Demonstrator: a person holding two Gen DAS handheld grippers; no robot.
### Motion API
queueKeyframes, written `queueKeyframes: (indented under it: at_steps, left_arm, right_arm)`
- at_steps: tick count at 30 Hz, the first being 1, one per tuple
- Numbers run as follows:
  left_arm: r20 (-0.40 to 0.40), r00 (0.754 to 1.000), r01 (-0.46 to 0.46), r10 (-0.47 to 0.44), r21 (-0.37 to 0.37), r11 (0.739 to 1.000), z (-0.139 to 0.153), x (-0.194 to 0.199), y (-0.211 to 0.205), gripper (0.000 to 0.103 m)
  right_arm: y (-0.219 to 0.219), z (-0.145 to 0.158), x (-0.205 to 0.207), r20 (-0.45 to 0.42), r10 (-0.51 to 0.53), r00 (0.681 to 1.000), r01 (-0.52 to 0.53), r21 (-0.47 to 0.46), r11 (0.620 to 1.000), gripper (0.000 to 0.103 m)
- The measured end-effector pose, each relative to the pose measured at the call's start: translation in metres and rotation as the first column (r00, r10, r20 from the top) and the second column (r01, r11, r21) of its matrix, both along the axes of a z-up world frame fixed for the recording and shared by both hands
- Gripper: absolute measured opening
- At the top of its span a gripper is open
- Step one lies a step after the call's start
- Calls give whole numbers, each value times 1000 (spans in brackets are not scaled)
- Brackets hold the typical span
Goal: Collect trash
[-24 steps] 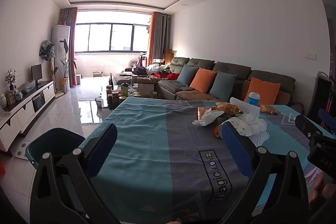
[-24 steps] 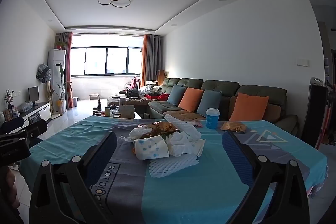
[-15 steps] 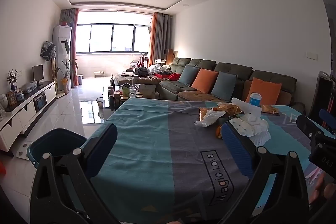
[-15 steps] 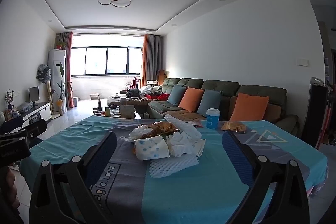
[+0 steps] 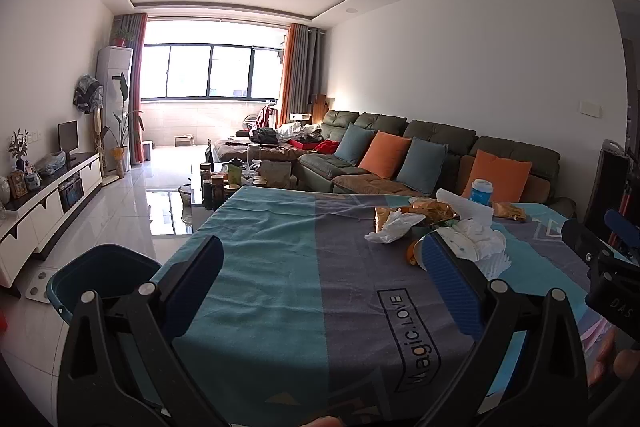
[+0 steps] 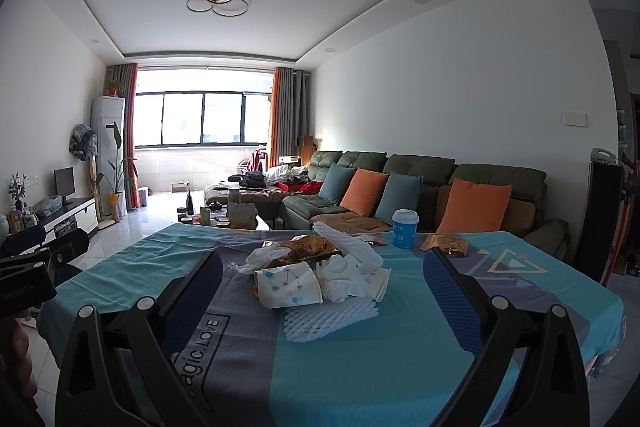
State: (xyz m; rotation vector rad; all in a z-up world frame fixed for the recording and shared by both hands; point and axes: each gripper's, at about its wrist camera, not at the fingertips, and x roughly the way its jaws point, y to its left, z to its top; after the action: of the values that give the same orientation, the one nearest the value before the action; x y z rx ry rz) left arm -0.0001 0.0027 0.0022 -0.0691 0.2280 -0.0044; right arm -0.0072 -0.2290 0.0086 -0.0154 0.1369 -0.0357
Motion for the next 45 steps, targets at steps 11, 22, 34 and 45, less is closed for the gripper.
queueKeyframes:
  at_steps: [11, 22, 34, 45]
  left_arm:
    - [-3, 1000, 5, -5, -8, 1000, 1, 0, -1, 98]
    - [-21, 1000, 14, -14, -16, 1000, -1, 0, 0, 98]
    - [-8, 1000, 19, -20, -43, 999, 3, -9, 4, 98]
    - [6, 1000, 18, -17, -40, 999, 6, -9, 4, 98]
  right_arm:
    - [0, 3, -1, 2, -1, 1000, 1, 0, 1000, 97]
    - [0, 5, -1, 6, -1, 1000, 1, -3, 1000, 97]
    - [1, 3, -4, 25, 0, 1000, 1, -4, 1000, 97]
    - [-1, 6, -7, 41, 1, 999, -1, -4, 1000, 97]
